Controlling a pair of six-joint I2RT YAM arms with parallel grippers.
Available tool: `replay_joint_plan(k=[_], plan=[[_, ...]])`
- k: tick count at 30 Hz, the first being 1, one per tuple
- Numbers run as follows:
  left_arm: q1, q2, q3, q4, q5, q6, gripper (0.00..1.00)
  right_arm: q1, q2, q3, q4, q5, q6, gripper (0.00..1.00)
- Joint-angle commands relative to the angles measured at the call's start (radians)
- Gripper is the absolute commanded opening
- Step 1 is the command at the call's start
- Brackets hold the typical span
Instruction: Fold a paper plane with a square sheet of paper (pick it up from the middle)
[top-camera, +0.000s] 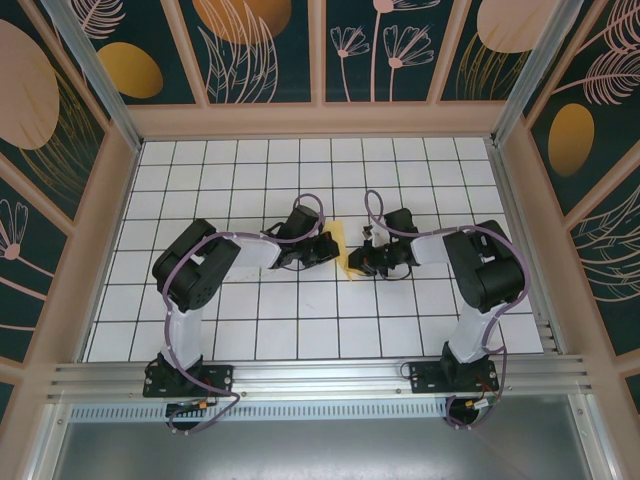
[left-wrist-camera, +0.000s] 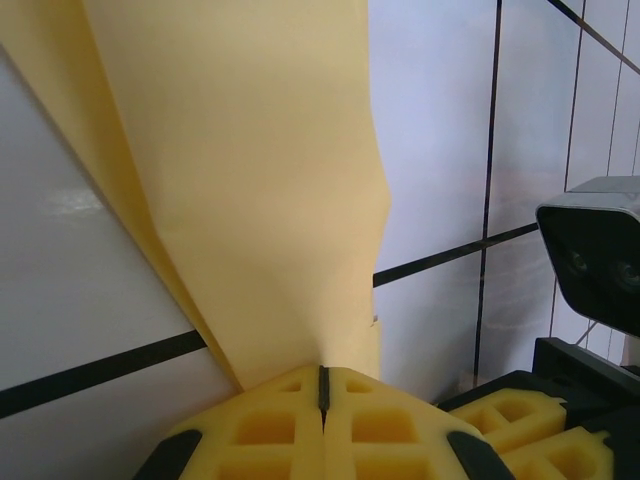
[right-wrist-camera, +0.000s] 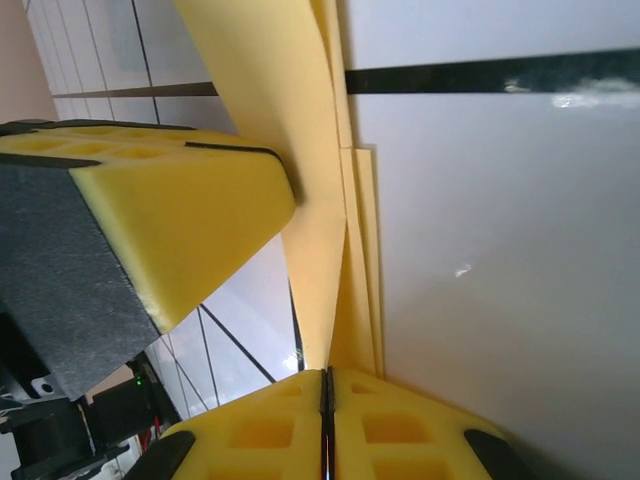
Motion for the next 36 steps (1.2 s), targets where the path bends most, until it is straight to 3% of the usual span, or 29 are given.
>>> replay_joint_plan(k=[1, 5, 9, 20, 29, 36], plan=[[0.006, 0.058, -0.004, -0.113, -0.095, -0.004, 0.03, 0.007, -0.002, 0.007, -0.056, 0.052, -0.032, 0.09], [0.006, 0.062, 0.000, -0.131, -0.105, -0.002, 0.03, 0.008, -0.036, 0.013, -0.054, 0.080, -0.026, 0.09], [0.006, 0.065, 0.007, -0.143, -0.108, -0.002, 0.03, 0.028, -0.120, 0.030, -0.092, 0.131, -0.063, 0.15], [0.007, 0.078, 0.027, -0.161, -0.106, -0.002, 0.04, 0.101, -0.114, 0.051, -0.164, 0.259, -0.124, 0.25], [0.006, 0.082, 0.031, -0.170, -0.105, -0.001, 0.04, 0.117, -0.111, 0.064, -0.199, 0.337, -0.136, 0.26], [0.006, 0.082, 0.034, -0.174, -0.106, -0.001, 0.04, 0.135, -0.091, 0.075, -0.192, 0.302, -0.148, 0.26]])
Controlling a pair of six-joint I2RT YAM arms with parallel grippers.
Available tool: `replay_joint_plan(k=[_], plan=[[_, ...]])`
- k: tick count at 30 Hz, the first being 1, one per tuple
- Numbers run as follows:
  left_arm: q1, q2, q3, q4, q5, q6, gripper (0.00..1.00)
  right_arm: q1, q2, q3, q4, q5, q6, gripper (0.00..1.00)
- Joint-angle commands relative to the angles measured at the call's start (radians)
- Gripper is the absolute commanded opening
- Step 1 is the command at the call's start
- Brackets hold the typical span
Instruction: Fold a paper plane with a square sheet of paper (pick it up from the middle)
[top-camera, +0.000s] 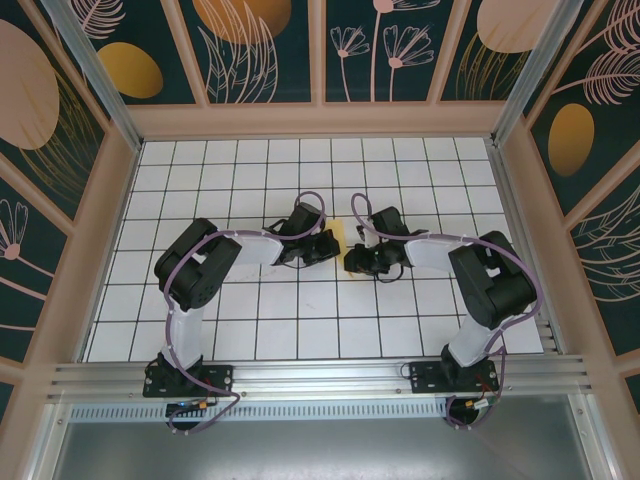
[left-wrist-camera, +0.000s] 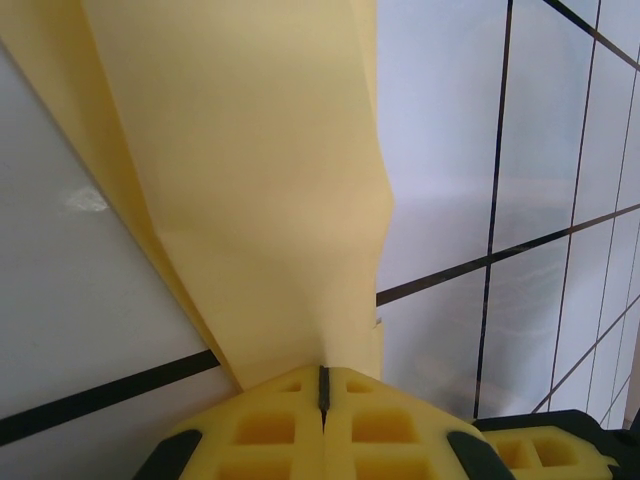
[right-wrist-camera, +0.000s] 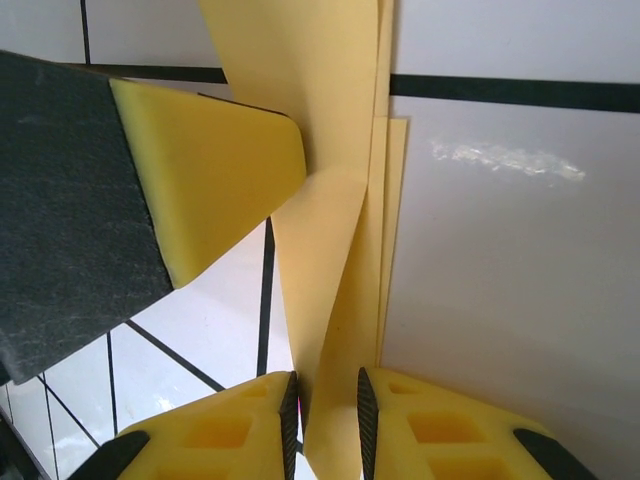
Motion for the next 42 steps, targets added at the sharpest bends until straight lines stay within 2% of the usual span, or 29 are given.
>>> replay_joint_plan(k=[1, 6, 12, 18, 25, 32, 42], plan=[[0.007, 0.067, -0.011, -0.119, -0.093, -0.002, 0.04, 0.020, 0.018, 0.035, -0.023, -0.002, -0.030, 0.26], [0.007, 0.067, -0.009, -0.123, -0.093, -0.001, 0.04, 0.027, 0.030, 0.039, -0.028, 0.022, -0.035, 0.23], [0.007, 0.056, 0.000, -0.130, -0.092, 0.008, 0.05, 0.024, 0.040, 0.024, -0.021, 0.029, -0.033, 0.11], [0.007, 0.006, 0.051, -0.131, -0.095, 0.077, 0.10, -0.013, 0.037, -0.015, 0.047, -0.064, -0.010, 0.00], [0.007, -0.092, 0.011, 0.049, -0.017, 0.130, 0.18, -0.079, 0.026, -0.069, 0.160, -0.240, 0.047, 0.00], [0.006, -0.121, -0.135, 0.267, 0.081, 0.091, 0.17, -0.114, 0.039, -0.087, 0.204, -0.318, 0.098, 0.00], [-0.020, -0.056, -0.139, 0.274, 0.092, 0.086, 0.10, -0.141, 0.100, -0.081, 0.184, -0.328, 0.136, 0.00]])
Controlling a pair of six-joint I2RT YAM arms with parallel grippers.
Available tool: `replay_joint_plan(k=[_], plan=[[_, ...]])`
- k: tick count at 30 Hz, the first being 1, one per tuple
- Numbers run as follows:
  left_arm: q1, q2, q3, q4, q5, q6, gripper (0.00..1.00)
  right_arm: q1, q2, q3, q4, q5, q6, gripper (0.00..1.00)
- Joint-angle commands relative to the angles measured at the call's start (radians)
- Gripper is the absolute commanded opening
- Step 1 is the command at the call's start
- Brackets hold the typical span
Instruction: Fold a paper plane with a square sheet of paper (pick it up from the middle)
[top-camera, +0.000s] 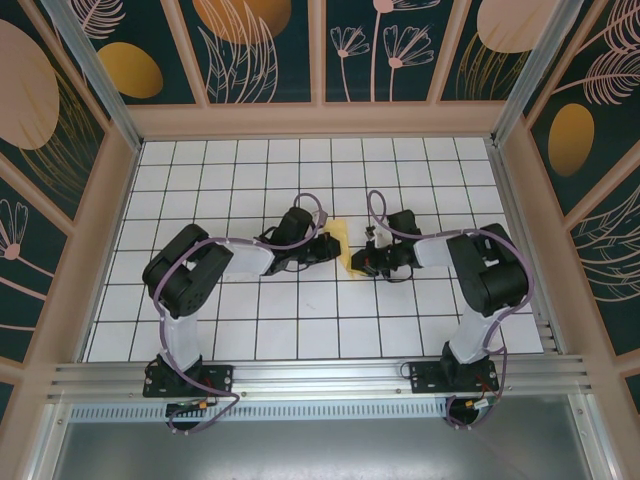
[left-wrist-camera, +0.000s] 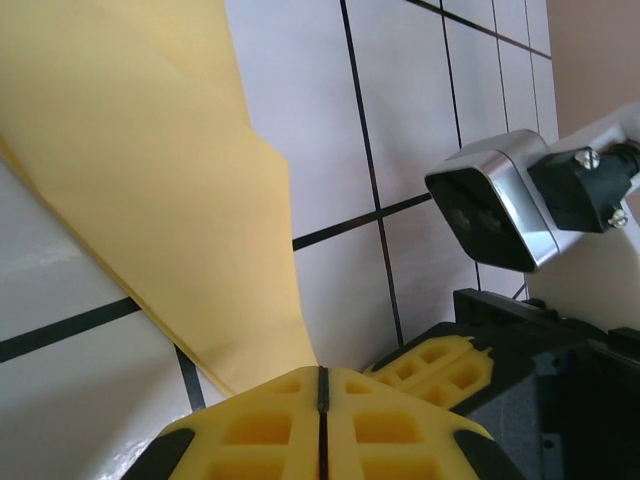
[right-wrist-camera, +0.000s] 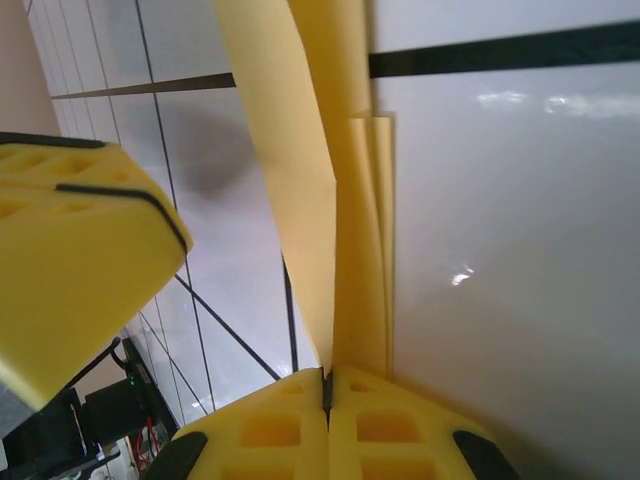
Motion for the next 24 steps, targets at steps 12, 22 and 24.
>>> replay_joint_plan(k=[12, 22, 24], plan=[[-0.013, 0.083, 0.065, -0.033, 0.004, 0.011, 0.08, -0.031, 0.042, -0.012, 0.006, -0.029, 0.047, 0.00], [-0.013, 0.120, 0.135, -0.201, -0.074, 0.017, 0.06, -0.031, 0.044, 0.000, -0.018, -0.023, 0.034, 0.00], [-0.014, 0.135, 0.158, -0.265, -0.096, 0.026, 0.06, -0.031, 0.035, 0.010, -0.036, -0.012, 0.024, 0.00]])
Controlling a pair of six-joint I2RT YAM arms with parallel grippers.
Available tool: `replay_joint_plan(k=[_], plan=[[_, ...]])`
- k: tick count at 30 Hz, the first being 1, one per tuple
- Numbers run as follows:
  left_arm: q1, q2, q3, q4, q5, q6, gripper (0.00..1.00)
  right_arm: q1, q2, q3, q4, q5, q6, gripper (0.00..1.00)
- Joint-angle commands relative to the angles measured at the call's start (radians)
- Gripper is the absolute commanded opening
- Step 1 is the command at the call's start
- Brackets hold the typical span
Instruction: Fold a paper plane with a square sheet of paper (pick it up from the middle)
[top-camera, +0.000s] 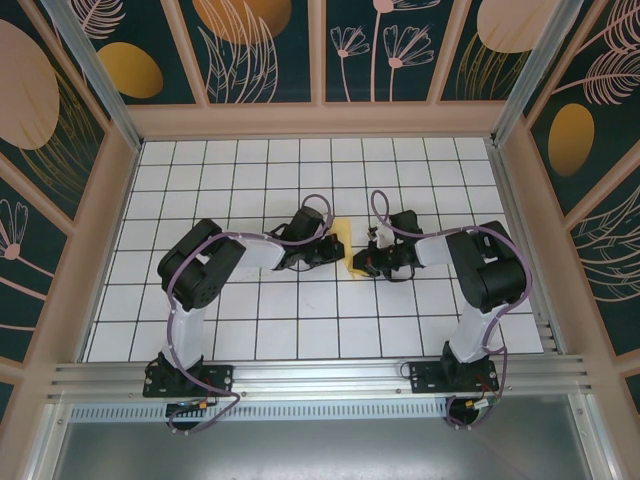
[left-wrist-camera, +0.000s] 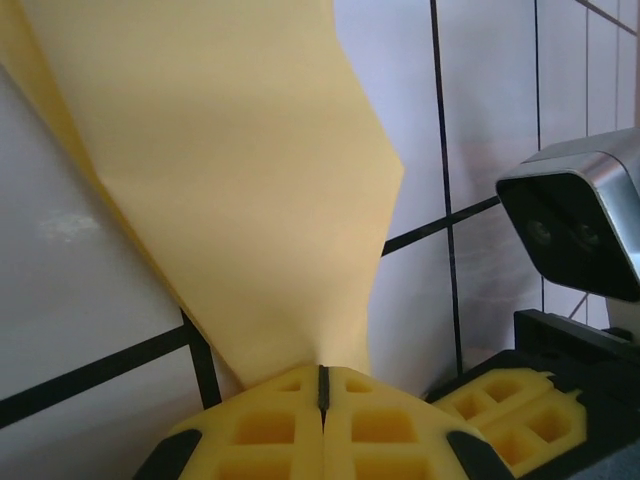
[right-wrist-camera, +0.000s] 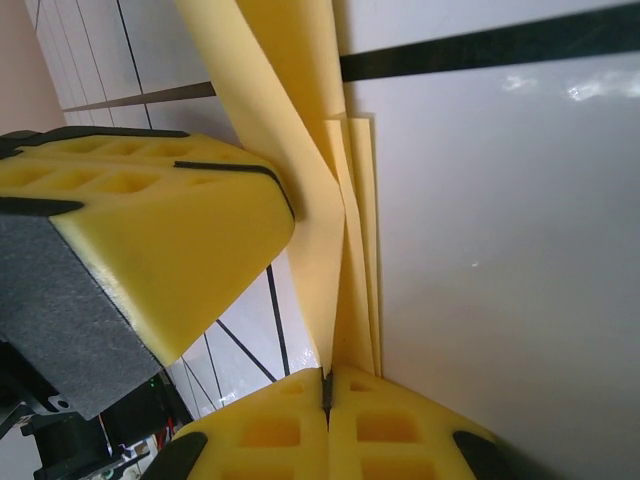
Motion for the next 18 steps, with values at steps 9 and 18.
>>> replay_joint_plan(k=[9, 18], plan=[[-0.007, 0.096, 0.086, -0.256, -0.124, 0.029, 0.06, 0.004, -0.137, 0.008, -0.091, 0.091, -0.056, 0.13], [-0.008, 0.095, 0.087, -0.264, -0.127, 0.028, 0.05, 0.049, -0.144, 0.042, -0.120, 0.159, -0.076, 0.06]])
